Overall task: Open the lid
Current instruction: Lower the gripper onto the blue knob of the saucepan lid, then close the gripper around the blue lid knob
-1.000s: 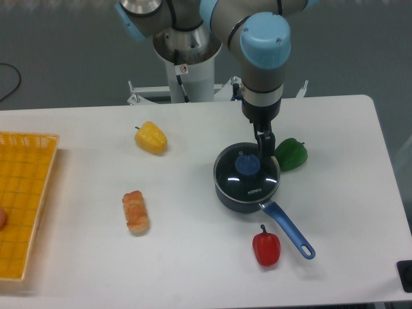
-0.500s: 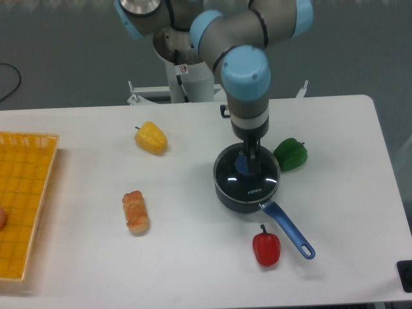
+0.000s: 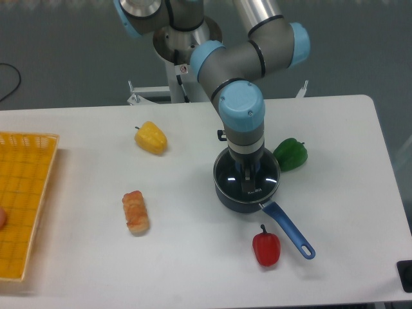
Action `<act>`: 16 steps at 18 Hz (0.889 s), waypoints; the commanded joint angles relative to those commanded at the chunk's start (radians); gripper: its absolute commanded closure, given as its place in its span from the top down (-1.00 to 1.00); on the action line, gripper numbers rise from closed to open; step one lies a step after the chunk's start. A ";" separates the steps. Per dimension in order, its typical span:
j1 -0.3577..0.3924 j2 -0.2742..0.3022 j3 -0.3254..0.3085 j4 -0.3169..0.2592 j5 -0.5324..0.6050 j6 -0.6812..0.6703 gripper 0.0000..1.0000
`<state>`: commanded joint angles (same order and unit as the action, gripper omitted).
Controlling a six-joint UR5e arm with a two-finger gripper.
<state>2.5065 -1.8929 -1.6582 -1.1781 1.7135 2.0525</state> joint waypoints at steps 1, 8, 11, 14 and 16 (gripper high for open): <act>0.000 0.000 0.000 0.000 0.000 0.002 1.00; 0.017 0.009 -0.043 0.006 -0.024 0.006 1.00; 0.037 0.027 -0.066 0.008 -0.055 0.044 1.00; 0.046 0.037 -0.078 0.020 -0.075 0.046 1.00; 0.046 0.037 -0.080 0.024 -0.075 0.046 1.00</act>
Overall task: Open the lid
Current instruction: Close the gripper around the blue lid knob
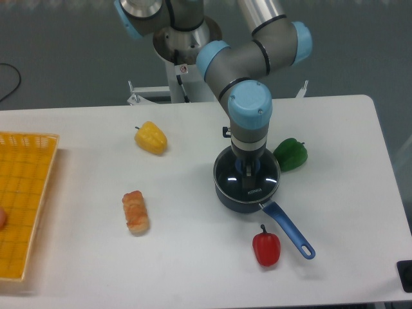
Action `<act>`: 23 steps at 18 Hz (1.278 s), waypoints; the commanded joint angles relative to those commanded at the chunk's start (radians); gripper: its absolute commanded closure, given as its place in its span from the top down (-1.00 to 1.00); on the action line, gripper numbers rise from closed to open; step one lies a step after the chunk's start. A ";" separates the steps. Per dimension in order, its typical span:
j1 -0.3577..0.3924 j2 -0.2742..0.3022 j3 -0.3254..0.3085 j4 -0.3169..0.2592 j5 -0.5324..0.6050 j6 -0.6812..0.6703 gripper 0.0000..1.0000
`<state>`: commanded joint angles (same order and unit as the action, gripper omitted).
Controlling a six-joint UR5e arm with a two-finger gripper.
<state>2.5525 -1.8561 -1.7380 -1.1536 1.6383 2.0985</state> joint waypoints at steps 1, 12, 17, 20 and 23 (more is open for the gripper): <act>0.000 0.000 0.000 0.000 0.000 0.000 1.00; -0.008 -0.002 -0.002 0.000 0.005 0.000 0.68; -0.008 -0.002 -0.002 0.000 0.008 0.000 0.48; -0.005 -0.002 -0.002 0.000 0.009 0.002 0.40; -0.006 -0.002 -0.002 0.000 0.011 0.000 0.29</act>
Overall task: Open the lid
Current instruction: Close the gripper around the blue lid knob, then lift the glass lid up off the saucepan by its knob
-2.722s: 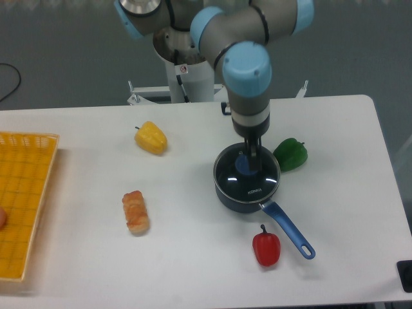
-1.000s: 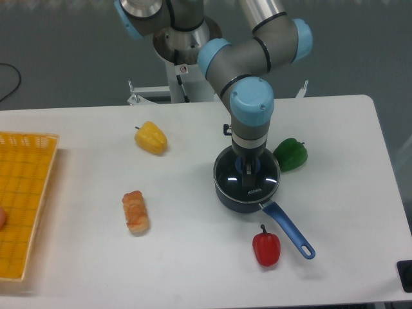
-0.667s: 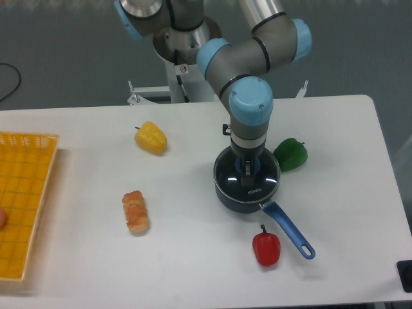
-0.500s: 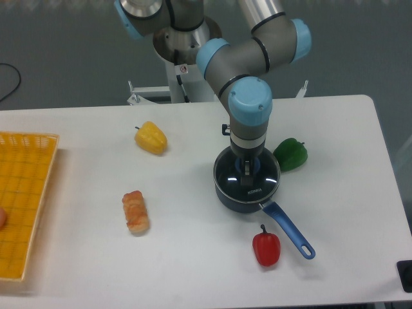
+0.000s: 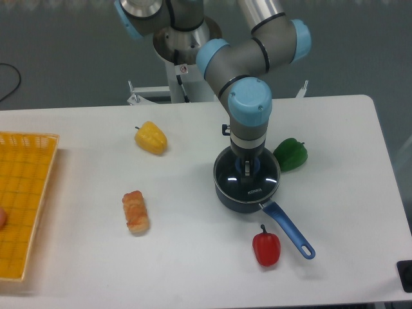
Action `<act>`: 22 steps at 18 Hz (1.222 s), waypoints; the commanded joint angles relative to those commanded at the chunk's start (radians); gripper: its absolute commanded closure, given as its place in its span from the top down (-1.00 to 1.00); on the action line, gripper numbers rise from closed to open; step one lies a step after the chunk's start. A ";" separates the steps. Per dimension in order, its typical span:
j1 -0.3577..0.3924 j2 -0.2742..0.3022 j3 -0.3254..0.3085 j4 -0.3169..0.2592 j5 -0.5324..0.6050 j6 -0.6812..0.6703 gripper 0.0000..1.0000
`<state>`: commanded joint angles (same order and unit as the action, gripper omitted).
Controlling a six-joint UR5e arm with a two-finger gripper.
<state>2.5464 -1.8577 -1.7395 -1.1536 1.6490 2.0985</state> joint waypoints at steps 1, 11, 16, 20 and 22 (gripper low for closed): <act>0.000 0.000 0.000 0.000 0.000 0.000 0.28; -0.002 -0.002 0.006 -0.002 0.003 -0.012 0.04; -0.002 -0.002 0.026 -0.006 0.006 -0.014 0.03; 0.002 0.005 0.034 -0.024 0.006 -0.012 0.03; 0.003 0.021 0.051 -0.070 0.006 -0.012 0.02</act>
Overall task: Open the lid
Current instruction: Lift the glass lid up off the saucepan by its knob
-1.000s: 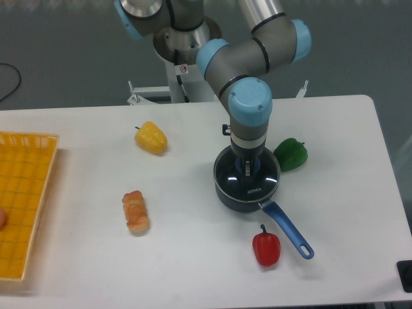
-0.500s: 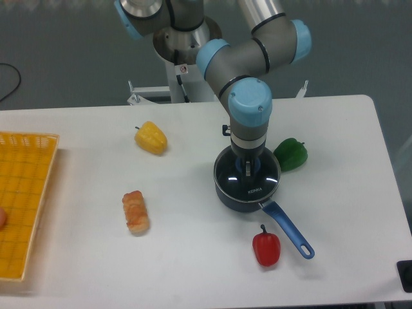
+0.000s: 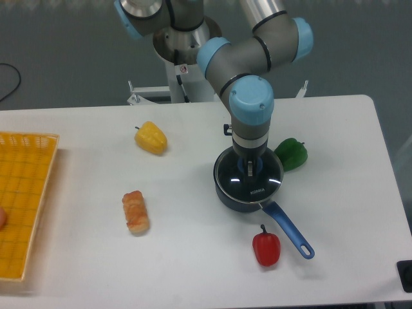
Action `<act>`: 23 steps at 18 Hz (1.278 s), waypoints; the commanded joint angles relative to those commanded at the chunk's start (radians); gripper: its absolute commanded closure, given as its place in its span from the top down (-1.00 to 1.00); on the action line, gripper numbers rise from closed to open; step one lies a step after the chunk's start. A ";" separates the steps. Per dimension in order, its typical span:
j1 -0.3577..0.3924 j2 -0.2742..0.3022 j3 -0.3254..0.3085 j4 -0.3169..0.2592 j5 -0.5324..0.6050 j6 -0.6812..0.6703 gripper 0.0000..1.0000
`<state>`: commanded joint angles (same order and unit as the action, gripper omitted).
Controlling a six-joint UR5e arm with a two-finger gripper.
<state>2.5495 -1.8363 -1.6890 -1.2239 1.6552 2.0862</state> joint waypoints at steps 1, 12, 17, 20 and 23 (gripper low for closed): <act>-0.002 0.006 0.011 -0.026 0.000 -0.006 0.02; -0.055 0.023 0.092 -0.126 -0.024 -0.225 -0.06; -0.072 0.023 0.094 -0.128 -0.026 -0.281 -0.06; -0.094 0.012 0.117 -0.125 -0.026 -0.354 -0.06; -0.109 0.005 0.120 -0.117 -0.026 -0.385 -0.06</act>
<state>2.4406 -1.8316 -1.5693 -1.3407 1.6291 1.7013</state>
